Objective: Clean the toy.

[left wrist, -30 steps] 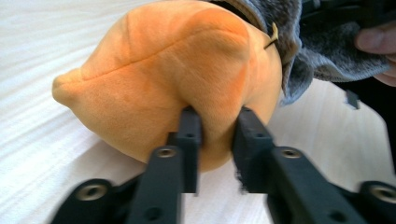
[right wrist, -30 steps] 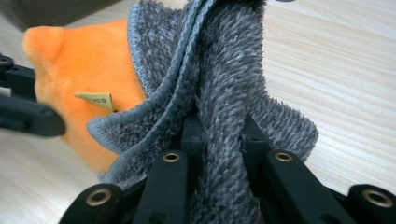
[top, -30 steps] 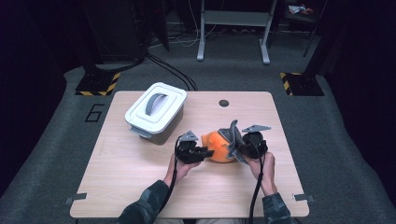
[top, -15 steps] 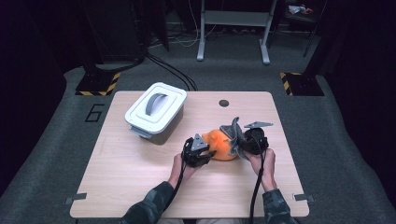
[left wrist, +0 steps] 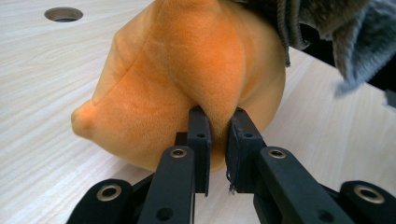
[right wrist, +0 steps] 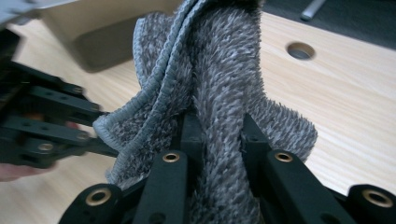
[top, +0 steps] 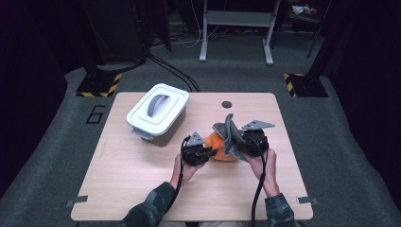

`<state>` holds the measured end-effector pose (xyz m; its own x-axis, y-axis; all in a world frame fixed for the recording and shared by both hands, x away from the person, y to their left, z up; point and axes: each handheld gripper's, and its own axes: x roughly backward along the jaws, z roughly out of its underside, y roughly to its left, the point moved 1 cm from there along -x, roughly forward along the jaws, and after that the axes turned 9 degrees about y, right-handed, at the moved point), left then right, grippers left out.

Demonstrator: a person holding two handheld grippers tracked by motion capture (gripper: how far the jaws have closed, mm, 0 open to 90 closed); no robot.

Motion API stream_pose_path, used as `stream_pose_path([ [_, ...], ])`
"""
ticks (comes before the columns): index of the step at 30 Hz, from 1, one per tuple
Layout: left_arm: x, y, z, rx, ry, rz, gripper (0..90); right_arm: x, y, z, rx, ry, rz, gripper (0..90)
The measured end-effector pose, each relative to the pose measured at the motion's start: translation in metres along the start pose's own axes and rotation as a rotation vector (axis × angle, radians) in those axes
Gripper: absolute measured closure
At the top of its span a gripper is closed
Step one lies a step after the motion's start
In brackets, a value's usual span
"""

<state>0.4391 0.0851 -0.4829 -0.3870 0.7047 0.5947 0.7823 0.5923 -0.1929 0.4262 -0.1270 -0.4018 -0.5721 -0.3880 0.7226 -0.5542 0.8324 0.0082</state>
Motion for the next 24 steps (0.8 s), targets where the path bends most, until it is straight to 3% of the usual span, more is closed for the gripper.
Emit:
stream_pose_path([
  [4, -0.002, 0.002, 0.002, 0.011, 0.024, -0.007, 81.8, -0.015, 0.009, -0.004, 0.045, 0.054, 0.032, 76.4],
  [10, -0.006, 0.004, 0.004, 0.014, 0.048, -0.018, 81.5, -0.029, 0.010, -0.003, 0.047, 0.085, 0.085, 76.6],
  [14, -0.006, 0.004, 0.005, 0.009, 0.056, -0.018, 81.5, -0.027, 0.001, 0.002, 0.015, 0.090, 0.101, 76.6],
  [24, -0.007, 0.008, 0.007, 0.035, 0.042, 0.007, 81.2, -0.036, -0.037, 0.028, -0.093, 0.144, 0.132, 76.5],
])
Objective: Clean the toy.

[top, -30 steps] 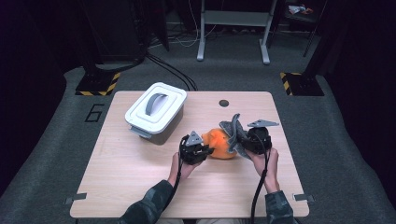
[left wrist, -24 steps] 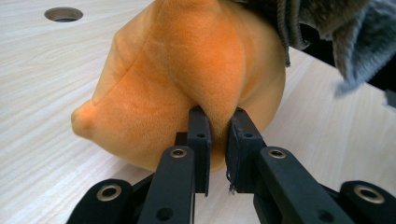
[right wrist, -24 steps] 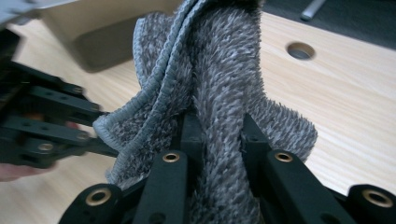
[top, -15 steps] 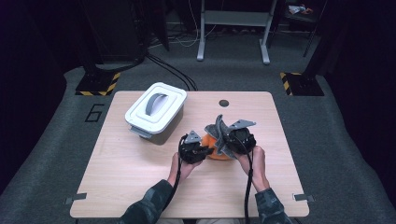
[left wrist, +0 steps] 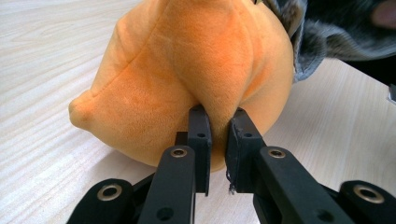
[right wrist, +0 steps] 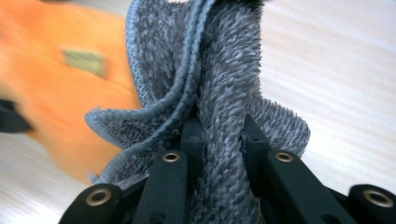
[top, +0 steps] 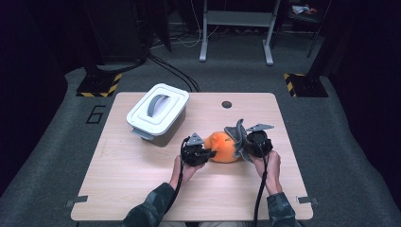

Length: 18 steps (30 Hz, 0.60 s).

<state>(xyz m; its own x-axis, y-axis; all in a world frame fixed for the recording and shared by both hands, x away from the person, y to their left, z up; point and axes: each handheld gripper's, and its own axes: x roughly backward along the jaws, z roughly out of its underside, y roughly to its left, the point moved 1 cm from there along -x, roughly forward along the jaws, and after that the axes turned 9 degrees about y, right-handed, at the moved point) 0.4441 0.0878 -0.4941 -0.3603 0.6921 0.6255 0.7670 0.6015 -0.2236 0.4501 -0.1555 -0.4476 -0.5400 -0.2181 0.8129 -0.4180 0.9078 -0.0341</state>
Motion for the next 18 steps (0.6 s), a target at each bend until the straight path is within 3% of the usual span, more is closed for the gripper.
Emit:
stream_pose_path([
  [6, 0.000, 0.001, 0.001, 0.014, -0.002, 0.006, 81.0, -0.022, -0.014, 0.016, -0.044, 0.072, -0.004, 76.4],
  [10, 0.001, 0.001, 0.000, 0.012, 0.001, 0.004, 80.9, -0.028, -0.018, 0.020, -0.057, 0.085, -0.016, 76.4],
  [16, 0.001, 0.001, 0.001, 0.006, 0.005, 0.011, 80.5, -0.002, -0.014, 0.015, -0.044, 0.015, -0.001, 76.2],
  [18, 0.001, 0.000, 0.001, 0.000, 0.006, 0.010, 80.4, 0.013, -0.008, 0.009, -0.032, -0.033, -0.028, 76.2],
])
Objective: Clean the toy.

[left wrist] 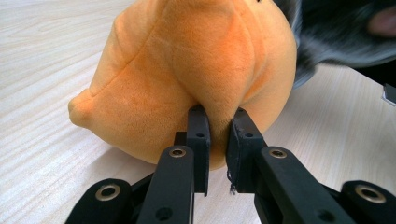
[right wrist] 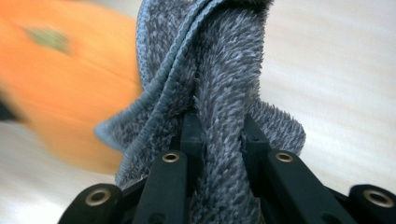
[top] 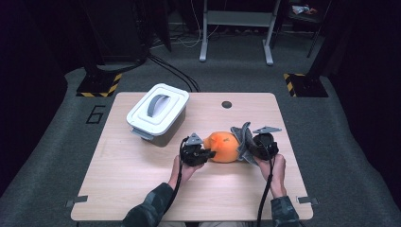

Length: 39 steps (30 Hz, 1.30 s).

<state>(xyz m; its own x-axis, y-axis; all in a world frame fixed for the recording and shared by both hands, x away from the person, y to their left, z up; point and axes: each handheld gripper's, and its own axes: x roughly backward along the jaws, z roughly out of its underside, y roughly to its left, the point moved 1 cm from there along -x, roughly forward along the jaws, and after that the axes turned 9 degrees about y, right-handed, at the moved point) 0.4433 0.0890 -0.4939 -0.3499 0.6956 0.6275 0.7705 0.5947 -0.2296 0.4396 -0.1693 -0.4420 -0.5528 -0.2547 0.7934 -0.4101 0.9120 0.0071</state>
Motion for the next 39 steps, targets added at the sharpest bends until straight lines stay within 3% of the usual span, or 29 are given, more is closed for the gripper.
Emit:
stream_pose_path([
  [2, 0.000, -0.001, -0.001, -0.010, -0.001, -0.001, 80.4, 0.011, 0.008, -0.006, 0.037, -0.044, -0.021, 76.1],
  [6, 0.000, -0.001, -0.001, -0.015, 0.003, -0.001, 80.3, 0.025, 0.038, -0.021, 0.130, -0.089, -0.061, 76.0],
  [9, 0.000, -0.001, -0.001, -0.018, 0.010, -0.001, 80.4, 0.022, 0.063, -0.028, 0.196, -0.077, -0.068, 75.9],
  [12, 0.001, 0.001, 0.000, -0.014, 0.015, -0.002, 80.3, 0.011, 0.073, -0.030, 0.232, -0.046, -0.025, 76.0],
  [13, 0.001, 0.002, 0.001, -0.008, 0.015, 0.007, 80.4, 0.009, 0.073, -0.030, 0.216, -0.043, -0.027, 76.0],
  [18, -0.001, 0.001, 0.001, -0.009, 0.013, 0.015, 80.4, 0.009, 0.058, -0.026, 0.175, -0.046, -0.009, 76.1],
  [22, -0.001, 0.002, 0.000, -0.005, 0.012, 0.018, 80.3, 0.006, 0.038, -0.017, 0.119, -0.027, 0.008, 76.0],
  [30, -0.001, 0.001, 0.000, 0.000, 0.014, 0.015, 79.9, -0.014, 0.004, -0.001, 0.008, 0.028, 0.004, 75.9],
  [39, -0.001, 0.002, 0.000, 0.004, 0.011, 0.022, 79.8, -0.038, -0.012, 0.011, -0.048, 0.099, -0.011, 75.8],
])
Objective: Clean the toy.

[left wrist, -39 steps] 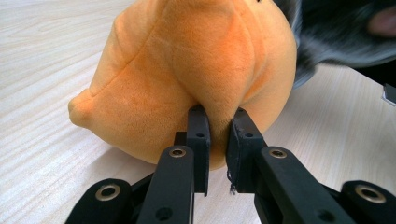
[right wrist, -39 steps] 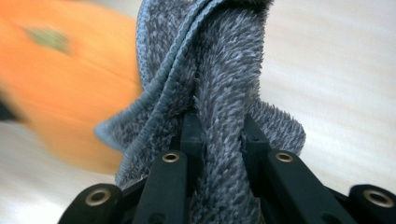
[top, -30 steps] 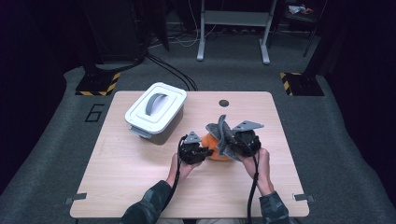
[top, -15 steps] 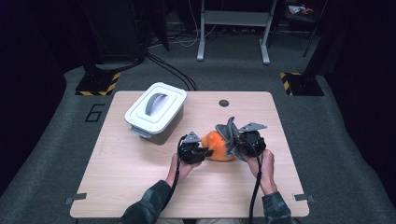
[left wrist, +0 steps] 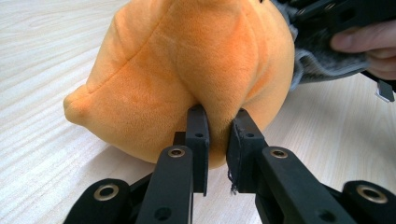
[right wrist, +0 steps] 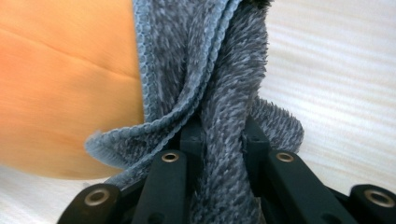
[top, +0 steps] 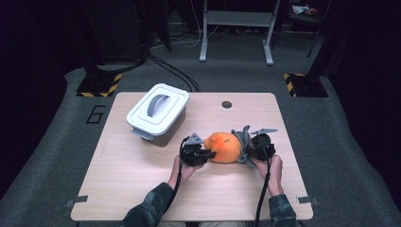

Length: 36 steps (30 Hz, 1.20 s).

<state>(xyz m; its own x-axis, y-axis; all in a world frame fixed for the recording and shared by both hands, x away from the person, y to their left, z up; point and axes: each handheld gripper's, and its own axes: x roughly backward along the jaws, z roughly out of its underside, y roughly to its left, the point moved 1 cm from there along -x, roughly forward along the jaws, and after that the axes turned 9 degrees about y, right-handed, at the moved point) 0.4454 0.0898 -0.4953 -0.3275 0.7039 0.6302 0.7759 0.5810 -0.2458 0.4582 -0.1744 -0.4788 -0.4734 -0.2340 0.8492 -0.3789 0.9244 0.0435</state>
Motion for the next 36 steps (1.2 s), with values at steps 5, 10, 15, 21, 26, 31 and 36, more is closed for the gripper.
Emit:
stream_pose_path([
  [5, 0.001, 0.002, 0.000, 0.009, 0.004, 0.010, 79.7, -0.017, -0.005, 0.006, -0.028, 0.057, -0.026, 75.2],
  [10, 0.001, 0.002, 0.000, 0.007, 0.008, 0.008, 79.7, -0.013, -0.009, 0.008, -0.029, 0.040, -0.026, 75.2],
  [15, 0.000, 0.003, 0.000, 0.002, 0.008, 0.009, 79.6, 0.028, -0.006, 0.005, -0.026, -0.072, 0.006, 75.3],
  [21, 0.001, 0.003, 0.000, -0.003, 0.007, 0.007, 78.7, 0.053, 0.025, -0.008, 0.094, -0.142, -0.029, 75.5],
  [26, 0.004, 0.004, 0.000, -0.004, -0.021, -0.003, 56.2, 0.033, 0.035, -0.014, 0.104, -0.102, -0.012, 75.7],
  [31, 0.004, 0.005, 0.002, -0.023, -0.043, -0.069, 40.8, 0.032, 0.030, -0.016, 0.091, -0.094, -0.009, 75.7],
  [36, -0.005, -0.006, -0.001, -0.099, -0.022, -0.128, 36.4, 0.030, 0.028, -0.018, 0.075, -0.083, -0.002, 75.7],
])
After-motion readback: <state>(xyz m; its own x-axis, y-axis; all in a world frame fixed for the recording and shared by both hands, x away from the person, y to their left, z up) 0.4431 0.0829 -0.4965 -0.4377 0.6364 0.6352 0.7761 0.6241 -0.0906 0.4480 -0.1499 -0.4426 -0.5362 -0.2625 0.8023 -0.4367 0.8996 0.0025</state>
